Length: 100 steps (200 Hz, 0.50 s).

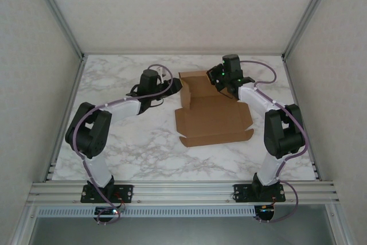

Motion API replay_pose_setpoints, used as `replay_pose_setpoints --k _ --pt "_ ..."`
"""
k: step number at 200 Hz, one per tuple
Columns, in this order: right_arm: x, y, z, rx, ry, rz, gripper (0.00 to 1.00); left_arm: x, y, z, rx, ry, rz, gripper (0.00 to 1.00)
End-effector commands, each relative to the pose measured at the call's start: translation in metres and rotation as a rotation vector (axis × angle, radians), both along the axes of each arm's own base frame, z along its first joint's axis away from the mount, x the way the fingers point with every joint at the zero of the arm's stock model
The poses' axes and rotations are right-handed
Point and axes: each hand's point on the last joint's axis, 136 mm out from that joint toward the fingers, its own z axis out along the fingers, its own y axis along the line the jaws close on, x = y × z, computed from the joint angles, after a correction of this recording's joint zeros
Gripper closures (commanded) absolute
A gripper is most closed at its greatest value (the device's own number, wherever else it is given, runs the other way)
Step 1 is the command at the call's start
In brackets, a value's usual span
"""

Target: Fold the paper box

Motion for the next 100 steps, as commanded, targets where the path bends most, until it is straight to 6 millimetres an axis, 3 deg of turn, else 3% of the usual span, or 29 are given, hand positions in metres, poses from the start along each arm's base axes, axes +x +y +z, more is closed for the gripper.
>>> replay_pose_setpoints --k 1,40,100 --pt "-0.002 0.004 -0.003 0.001 0.015 0.015 1.00 0.001 -0.017 -0.001 0.007 -0.025 -0.047 0.43" --pt "-0.005 0.004 -0.001 0.003 0.008 0.021 1.00 0.000 -0.014 -0.018 0.106 -0.057 -0.041 0.42" --pt "-0.016 0.002 -0.005 0.008 0.008 0.032 1.00 -0.004 -0.015 -0.029 0.285 -0.175 -0.051 0.41"
